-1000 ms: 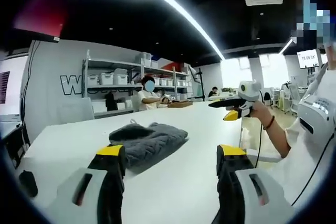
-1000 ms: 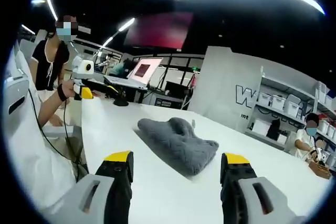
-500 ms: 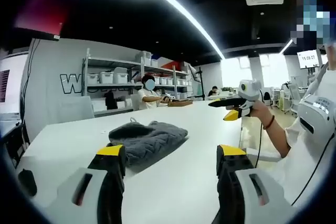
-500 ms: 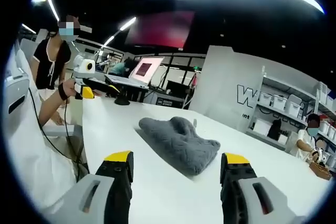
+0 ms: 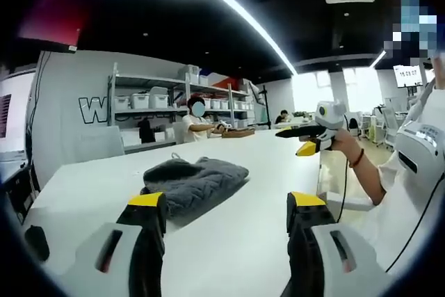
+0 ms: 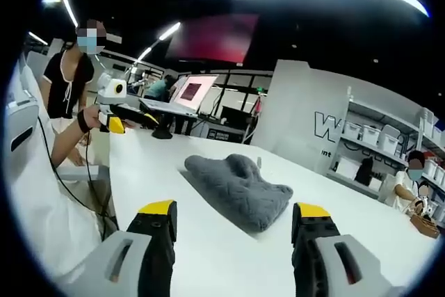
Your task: Open the folded towel by lifting each exposed corner and separating the folded layers until the towel lies flat within the target outline without major curled edges
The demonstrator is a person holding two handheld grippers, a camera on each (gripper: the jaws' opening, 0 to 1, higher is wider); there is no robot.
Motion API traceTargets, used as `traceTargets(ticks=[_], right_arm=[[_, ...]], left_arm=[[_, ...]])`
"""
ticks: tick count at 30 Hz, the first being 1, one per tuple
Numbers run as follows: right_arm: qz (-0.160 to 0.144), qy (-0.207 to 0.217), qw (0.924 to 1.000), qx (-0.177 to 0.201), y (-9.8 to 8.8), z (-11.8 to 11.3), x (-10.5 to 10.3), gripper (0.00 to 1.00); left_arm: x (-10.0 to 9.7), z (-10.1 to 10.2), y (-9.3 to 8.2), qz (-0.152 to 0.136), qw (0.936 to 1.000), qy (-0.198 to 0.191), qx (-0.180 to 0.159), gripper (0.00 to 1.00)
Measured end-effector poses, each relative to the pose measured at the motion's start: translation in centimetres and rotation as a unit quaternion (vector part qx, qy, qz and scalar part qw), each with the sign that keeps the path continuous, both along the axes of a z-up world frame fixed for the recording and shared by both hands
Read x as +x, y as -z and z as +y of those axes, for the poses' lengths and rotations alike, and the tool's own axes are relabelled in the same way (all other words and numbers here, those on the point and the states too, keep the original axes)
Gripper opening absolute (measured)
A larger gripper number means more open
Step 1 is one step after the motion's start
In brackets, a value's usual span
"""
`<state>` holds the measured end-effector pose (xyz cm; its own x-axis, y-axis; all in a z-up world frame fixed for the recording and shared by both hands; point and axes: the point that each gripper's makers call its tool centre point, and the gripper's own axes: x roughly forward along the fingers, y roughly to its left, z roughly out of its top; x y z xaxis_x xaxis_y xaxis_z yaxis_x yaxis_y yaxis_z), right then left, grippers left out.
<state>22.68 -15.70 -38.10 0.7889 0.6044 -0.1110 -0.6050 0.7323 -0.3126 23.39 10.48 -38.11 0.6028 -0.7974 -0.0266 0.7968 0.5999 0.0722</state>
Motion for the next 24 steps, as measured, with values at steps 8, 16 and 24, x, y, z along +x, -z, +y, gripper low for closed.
traceTargets(ticks=[8,16,24], right_arm=[[0.002,-0.001,1.0,-0.002,0.13,0.11,0.05,0.66],[0.002,-0.001,1.0,-0.002,0.18,0.12,0.05,0.65],[0.003,-0.005,1.0,-0.004,0.25,0.35,0.05,0.65]], left_arm=[[-0.03,-0.01,0.16,0.0,1.0,0.0,0.004,0.68],[0.11,0.13,0.21,0.003,1.0,-0.002,0.004,0.68],[0.27,0.22,0.37,0.006,1.0,-0.001,0.004,0.68]])
